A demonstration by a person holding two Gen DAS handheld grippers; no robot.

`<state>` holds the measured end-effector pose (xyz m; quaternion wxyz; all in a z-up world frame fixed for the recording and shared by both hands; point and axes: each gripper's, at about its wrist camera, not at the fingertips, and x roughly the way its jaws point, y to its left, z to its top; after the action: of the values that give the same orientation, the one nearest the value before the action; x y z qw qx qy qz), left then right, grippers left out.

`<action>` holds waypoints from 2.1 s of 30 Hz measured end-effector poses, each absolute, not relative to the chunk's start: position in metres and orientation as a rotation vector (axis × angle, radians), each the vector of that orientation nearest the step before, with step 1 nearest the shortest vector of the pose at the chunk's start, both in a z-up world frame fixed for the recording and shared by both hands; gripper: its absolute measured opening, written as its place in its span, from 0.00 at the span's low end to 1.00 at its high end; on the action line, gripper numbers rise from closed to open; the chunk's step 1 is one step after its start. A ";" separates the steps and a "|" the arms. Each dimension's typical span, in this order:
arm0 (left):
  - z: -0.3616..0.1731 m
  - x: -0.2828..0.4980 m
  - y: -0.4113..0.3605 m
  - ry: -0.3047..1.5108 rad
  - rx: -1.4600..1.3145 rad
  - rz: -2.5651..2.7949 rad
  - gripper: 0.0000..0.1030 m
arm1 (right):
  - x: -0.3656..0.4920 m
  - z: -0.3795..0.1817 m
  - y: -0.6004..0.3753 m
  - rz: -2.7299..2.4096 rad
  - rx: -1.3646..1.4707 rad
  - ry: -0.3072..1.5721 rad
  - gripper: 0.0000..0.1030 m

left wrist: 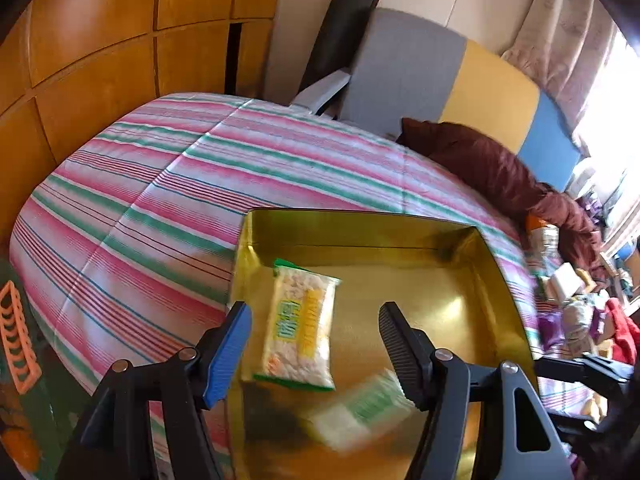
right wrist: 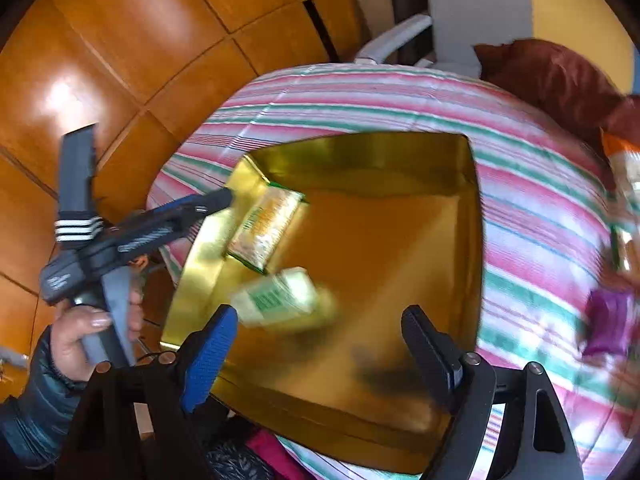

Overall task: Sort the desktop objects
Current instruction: 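Open both tools to drop the box and snack bag into the tray, then move both tools back toward the yellow sponges on the bed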

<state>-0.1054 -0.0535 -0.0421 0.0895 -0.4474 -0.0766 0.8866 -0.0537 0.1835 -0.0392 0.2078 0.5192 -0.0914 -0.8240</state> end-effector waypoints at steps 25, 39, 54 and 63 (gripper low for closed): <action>-0.023 -0.036 0.087 -0.028 -1.213 2.203 0.65 | 0.055 -0.037 0.369 -2.655 1.657 -0.401 0.89; -0.021 0.020 0.195 0.240 -1.084 1.853 0.67 | 0.121 -0.030 0.512 -2.442 2.200 0.170 0.95; -0.043 0.065 0.266 0.394 -1.074 1.601 0.70 | 0.100 -0.091 0.559 -2.133 2.432 0.298 0.95; -0.052 0.075 0.281 0.424 -1.086 1.541 0.70 | 0.093 -0.108 0.575 -2.103 2.460 0.260 0.95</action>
<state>0.0747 0.2808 -0.0517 0.5686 -0.4622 0.1806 0.6560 0.0925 0.5752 -0.1079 -0.0526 0.7566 0.0800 -0.6468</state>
